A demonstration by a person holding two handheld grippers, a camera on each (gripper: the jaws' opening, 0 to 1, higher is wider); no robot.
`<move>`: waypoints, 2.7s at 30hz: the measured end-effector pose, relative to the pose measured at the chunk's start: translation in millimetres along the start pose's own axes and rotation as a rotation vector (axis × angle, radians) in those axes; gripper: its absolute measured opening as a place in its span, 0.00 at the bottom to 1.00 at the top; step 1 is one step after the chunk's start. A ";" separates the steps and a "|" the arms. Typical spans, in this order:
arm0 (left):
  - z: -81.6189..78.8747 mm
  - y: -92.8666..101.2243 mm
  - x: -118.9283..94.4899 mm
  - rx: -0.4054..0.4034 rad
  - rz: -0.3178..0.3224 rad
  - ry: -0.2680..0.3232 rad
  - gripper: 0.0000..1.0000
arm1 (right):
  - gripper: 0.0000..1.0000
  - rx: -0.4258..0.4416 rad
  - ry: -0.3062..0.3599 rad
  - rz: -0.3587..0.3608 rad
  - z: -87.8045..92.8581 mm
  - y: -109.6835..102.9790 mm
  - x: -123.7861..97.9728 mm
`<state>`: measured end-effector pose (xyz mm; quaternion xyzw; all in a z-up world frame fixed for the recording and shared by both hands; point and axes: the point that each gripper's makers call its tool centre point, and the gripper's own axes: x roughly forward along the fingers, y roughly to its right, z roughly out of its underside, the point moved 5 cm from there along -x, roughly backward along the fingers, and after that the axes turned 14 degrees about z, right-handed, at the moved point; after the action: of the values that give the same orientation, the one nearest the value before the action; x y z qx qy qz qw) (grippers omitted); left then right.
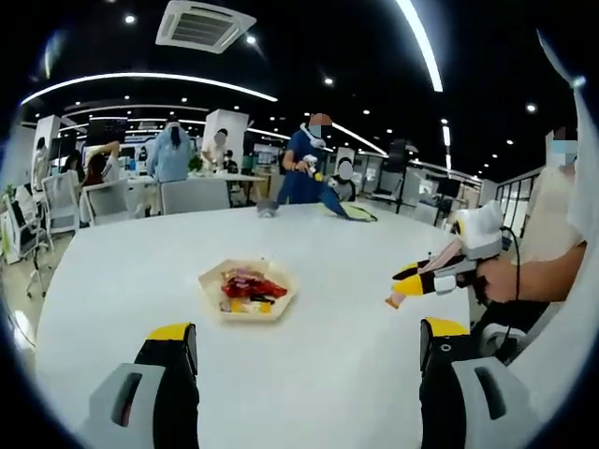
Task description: Place the target food into the container with the food tongs after gripping and lifting it, then release it inside without dropping or visibly crushing the food.
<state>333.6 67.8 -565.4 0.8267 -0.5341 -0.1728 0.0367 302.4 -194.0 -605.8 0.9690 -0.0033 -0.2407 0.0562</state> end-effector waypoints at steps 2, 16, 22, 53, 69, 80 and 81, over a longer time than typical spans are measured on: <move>-0.4 -1.7 -0.8 0.001 -0.009 -0.001 0.99 | 0.21 -0.005 0.002 0.000 -3.9 0.2 3.3; 9.7 -12.0 -6.4 -0.027 -0.079 -0.012 0.99 | 0.21 -0.056 0.070 -0.048 -66.2 -6.6 59.7; 8.7 -18.7 -9.3 -0.047 -0.116 0.000 0.99 | 0.21 -0.073 0.101 -0.092 -98.3 -19.0 95.7; 6.7 -27.4 -26.9 -0.075 -0.195 0.034 0.99 | 0.28 -0.071 0.109 -0.243 -136.6 -40.5 147.9; 1.5 -15.1 -34.2 -0.049 -0.174 0.050 0.99 | 0.29 -0.027 0.136 -0.205 -135.7 -26.8 106.7; -3.4 12.1 -33.6 -0.019 -0.159 0.046 0.99 | 0.29 -0.010 0.146 -0.174 -111.7 -3.3 57.7; -3.9 13.8 -32.9 -0.017 -0.161 0.048 0.99 | 0.29 -0.006 0.144 -0.170 -108.4 -0.5 52.2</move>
<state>310.7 91.0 -550.3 0.8705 -0.4636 -0.1599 0.0425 399.2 -183.6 -535.0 0.9803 0.0835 -0.1746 0.0384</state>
